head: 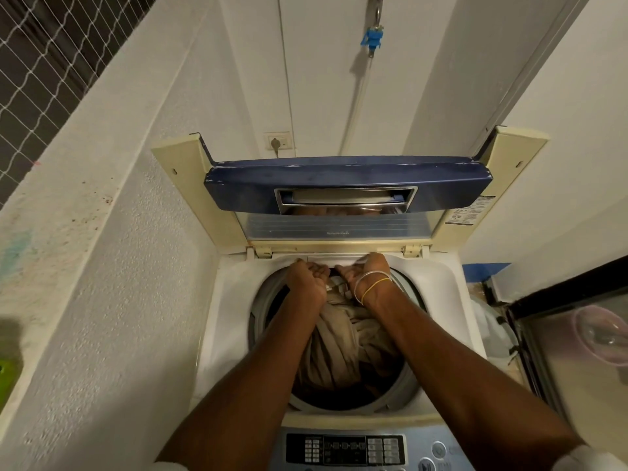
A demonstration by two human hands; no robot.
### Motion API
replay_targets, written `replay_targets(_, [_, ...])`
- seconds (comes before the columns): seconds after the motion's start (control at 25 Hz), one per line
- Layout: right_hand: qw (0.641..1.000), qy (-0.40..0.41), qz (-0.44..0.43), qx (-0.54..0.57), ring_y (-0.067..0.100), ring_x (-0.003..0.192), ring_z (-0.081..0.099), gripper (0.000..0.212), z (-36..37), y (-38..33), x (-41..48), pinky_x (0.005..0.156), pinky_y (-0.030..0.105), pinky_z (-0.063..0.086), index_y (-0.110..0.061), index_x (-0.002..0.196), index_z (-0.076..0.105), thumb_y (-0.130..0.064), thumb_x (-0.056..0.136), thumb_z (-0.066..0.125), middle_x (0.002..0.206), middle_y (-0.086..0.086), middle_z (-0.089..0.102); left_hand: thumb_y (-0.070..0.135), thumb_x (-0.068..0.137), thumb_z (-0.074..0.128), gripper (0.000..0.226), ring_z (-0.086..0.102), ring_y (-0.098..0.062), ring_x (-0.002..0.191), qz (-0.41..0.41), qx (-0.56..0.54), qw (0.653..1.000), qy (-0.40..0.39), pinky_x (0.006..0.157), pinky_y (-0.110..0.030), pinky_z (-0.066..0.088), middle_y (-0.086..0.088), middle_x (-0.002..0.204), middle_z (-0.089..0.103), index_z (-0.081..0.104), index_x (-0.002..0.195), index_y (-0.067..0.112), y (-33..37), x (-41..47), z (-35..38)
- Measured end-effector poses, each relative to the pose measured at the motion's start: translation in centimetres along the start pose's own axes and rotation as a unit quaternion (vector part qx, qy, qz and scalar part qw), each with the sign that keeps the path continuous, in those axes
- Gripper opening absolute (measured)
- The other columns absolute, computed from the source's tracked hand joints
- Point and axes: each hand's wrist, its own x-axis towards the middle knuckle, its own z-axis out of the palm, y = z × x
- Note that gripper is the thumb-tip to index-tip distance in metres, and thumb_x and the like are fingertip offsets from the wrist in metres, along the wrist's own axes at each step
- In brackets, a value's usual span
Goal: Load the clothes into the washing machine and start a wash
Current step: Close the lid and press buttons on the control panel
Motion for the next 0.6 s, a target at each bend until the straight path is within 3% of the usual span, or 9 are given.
replay_targets(0.08, [1.000,0.003,-0.006,-0.011,0.037,0.086,0.061,0.018,-0.4,0.6,-0.8,0.075,0.049,0.054,-0.004,0.096,0.050,-0.020,0.098,0.042,0.101,0.022,0.058,0.020,0.107,0.031,0.046,0.042,-0.042,0.135,0.025,0.047,0.998,-0.034,0.117,-0.046,0.031,-0.028,0.142,0.045,0.038,0.140,-0.012,0.0,-0.4,-0.6])
replay_targets(0.16, [0.992,0.008,-0.043,-0.119,0.031,0.077,0.064,0.028,-1.5,1.4,-0.6,0.069,0.045,0.057,-0.005,0.099,0.056,-0.030,0.098,0.045,0.088,0.016,0.063,0.017,0.105,0.038,0.040,0.051,-0.035,0.128,0.048,0.160,0.985,-0.032,0.109,-0.042,0.040,-0.022,0.133,0.054,0.047,0.135,-0.007,-0.5,0.2,-1.9])
replay_targets(0.2, [0.976,0.015,-0.077,-0.205,0.028,0.074,0.064,0.030,-2.2,1.8,-0.7,0.070,0.043,0.057,-0.007,0.098,0.059,-0.034,0.096,0.047,0.085,0.012,0.064,0.016,0.103,0.042,0.036,0.056,-0.032,0.121,0.075,0.261,0.962,-0.031,0.104,-0.040,0.044,-0.018,0.126,0.059,0.053,0.131,-0.003,-0.6,0.3,-2.6])
replay_targets(0.24, [0.940,0.017,-0.130,-0.315,0.027,0.074,0.064,0.031,-2.9,2.4,-0.3,0.074,0.043,0.056,-0.011,0.094,0.063,-0.039,0.091,0.049,0.084,0.010,0.066,0.017,0.102,0.045,0.032,0.059,-0.029,0.116,0.109,0.350,0.930,-0.035,0.100,-0.039,0.048,-0.014,0.122,0.062,0.057,0.127,0.001,-0.8,0.5,-3.2])
replay_targets(0.28, [0.885,0.020,-0.190,-0.424,0.026,0.076,0.064,0.033,-3.7,2.9,-0.3,0.078,0.042,0.054,-0.014,0.089,0.066,-0.043,0.087,0.050,0.085,0.010,0.069,0.019,0.101,0.046,0.030,0.061,-0.026,0.112,0.169,0.459,0.872,-0.018,0.098,-0.038,0.049,-0.010,0.120,0.063,0.060,0.125,0.006,-0.8,0.7,-4.0])
replay_targets(0.36, [0.776,0.022,-0.298,-0.556,0.021,0.080,0.060,0.028,-4.5,3.5,-1.4,0.078,0.029,0.045,-0.015,0.090,0.067,-0.040,0.090,0.054,0.090,0.009,0.070,0.027,0.101,0.044,0.032,0.059,-0.018,0.107,0.255,0.539,0.803,-0.015,0.096,-0.034,0.047,-0.001,0.118,0.063,0.063,0.125,0.014,-0.8,-0.8,-5.1])
replay_targets(0.48, [0.667,-0.034,-0.408,-0.622,0.017,0.084,0.059,0.021,-5.7,4.0,-3.1,0.079,0.029,0.047,-0.017,0.101,0.063,-0.034,0.093,0.053,0.094,0.004,0.068,0.030,0.103,0.044,0.036,0.057,-0.017,0.116,0.339,0.601,0.722,-0.039,0.102,-0.034,0.046,-0.002,0.127,0.063,0.060,0.131,0.016,-0.7,-2.3,-7.1])
replay_targets(0.6, [0.556,-0.058,-0.450,-0.696,0.019,0.122,0.053,0.044,-7.3,4.3,-2.9,0.105,0.035,0.042,-0.017,0.127,0.056,-0.043,0.094,0.043,0.128,0.005,0.060,0.030,0.102,0.046,0.038,0.053,-0.018,0.126,0.379,0.650,0.655,-0.069,0.109,-0.033,0.041,-0.002,0.135,0.058,0.055,0.137,0.016,-0.6,-2.6,-9.5])
